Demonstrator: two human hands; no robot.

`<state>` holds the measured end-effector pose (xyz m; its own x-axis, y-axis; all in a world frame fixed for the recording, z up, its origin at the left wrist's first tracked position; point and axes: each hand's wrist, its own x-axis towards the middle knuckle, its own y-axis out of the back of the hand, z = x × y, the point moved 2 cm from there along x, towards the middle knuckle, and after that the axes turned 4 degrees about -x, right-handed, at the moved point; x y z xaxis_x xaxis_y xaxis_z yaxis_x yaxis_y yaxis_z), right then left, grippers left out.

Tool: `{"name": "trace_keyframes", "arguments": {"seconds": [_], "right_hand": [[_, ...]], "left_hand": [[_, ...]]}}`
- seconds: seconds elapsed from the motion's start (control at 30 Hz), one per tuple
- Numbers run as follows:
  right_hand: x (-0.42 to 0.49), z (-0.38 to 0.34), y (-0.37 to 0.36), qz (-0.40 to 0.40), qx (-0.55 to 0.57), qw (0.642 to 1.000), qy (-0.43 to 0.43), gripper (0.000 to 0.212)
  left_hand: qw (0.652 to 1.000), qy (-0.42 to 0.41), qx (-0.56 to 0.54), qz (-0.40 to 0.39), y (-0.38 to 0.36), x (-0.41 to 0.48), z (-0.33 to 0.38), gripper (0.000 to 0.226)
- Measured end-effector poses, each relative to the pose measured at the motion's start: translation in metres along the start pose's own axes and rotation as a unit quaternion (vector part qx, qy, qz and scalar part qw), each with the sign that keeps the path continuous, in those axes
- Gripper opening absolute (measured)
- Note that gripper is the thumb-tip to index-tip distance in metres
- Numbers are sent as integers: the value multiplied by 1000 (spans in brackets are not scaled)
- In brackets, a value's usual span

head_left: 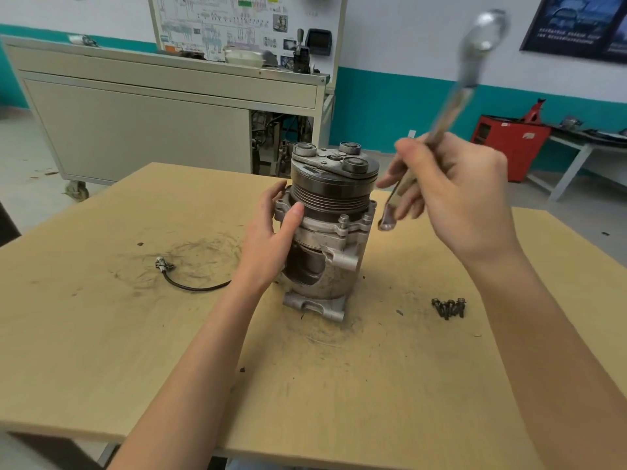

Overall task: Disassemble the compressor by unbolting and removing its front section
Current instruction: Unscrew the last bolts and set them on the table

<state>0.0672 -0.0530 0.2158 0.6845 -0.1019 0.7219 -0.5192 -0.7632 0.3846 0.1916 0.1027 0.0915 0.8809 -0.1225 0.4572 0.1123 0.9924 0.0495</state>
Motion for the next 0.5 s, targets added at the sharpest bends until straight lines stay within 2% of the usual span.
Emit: {"name": "trace_keyframes", "arguments": {"seconds": [0.07,0.13,0.3,0.4,0.5], "right_hand": [[7,-11,-5,-7,-74,995,67,17],[11,-19,-15,-23,-113,989,92,11],[-1,-27,-50,-21,-246,958,146,36],[-10,-31,-68,-32,-376,910,171,39],[-16,-35,-81,-33,-491,853,171,16]], "left_hand": [[1000,-6,0,0,0,0,0,75],[1000,-14,0,2,1,0,0,74],[1000,-25,13,3,1,0,1,63],[999,-28,24,2,2,1,-1,53],[997,-37,61,6,2,5,-7,37]]}}
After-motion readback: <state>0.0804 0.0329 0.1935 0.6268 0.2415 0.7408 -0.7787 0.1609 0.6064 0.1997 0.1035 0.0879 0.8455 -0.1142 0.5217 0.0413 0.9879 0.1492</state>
